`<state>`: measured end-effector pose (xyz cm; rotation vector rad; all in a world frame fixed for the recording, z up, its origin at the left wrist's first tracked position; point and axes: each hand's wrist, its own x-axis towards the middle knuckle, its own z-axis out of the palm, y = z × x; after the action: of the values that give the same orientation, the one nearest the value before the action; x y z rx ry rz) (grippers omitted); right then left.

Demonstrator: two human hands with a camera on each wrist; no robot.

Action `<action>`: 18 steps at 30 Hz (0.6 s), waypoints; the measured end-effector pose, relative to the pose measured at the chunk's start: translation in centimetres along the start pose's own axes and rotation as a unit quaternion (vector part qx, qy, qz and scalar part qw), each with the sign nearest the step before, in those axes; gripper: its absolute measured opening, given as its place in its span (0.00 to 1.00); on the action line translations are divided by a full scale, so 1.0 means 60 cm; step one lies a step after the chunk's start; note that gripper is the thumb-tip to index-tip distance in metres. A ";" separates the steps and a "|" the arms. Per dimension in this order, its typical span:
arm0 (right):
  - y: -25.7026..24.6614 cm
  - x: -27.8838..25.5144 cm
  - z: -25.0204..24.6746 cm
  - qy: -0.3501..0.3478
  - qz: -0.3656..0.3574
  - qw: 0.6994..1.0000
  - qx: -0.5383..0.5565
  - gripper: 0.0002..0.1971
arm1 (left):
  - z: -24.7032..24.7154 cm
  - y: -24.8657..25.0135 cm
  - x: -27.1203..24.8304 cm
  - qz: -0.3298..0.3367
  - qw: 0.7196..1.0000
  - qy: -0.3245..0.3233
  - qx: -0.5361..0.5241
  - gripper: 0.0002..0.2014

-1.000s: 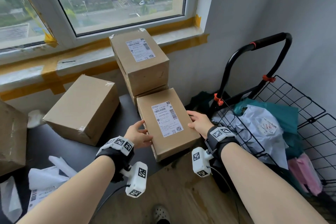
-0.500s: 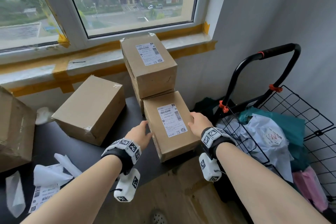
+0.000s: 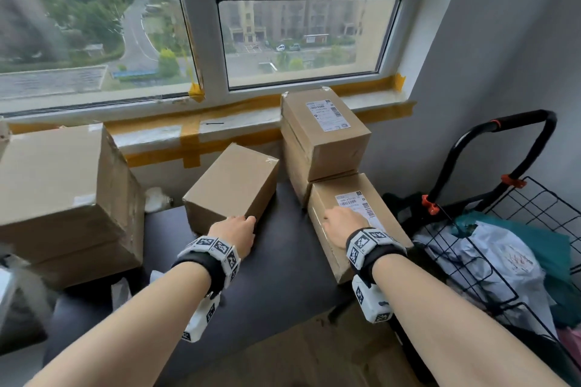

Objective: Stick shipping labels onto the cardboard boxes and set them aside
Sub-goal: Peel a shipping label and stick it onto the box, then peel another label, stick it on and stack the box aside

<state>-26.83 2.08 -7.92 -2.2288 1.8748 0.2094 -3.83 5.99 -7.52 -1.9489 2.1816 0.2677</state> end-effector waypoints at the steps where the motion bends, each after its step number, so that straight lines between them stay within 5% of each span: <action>1: -0.021 0.000 -0.002 0.006 -0.010 1.000 0.003 0.15 | -0.002 -0.022 -0.007 -0.002 1.000 0.001 -0.001 0.15; 12: -0.213 0.054 -0.003 -0.019 -0.074 0.997 0.033 0.19 | -0.026 -0.195 0.002 -0.058 0.997 0.026 -0.050 0.14; 18: -0.246 0.129 0.012 -0.051 -0.039 0.988 0.138 0.26 | 0.006 -0.241 0.065 -0.092 0.980 0.021 -0.176 0.23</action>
<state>-10.89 -2.74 -9.38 -2.0591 1.6479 0.0446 10.11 0.74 -8.94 -2.3442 2.0702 0.6246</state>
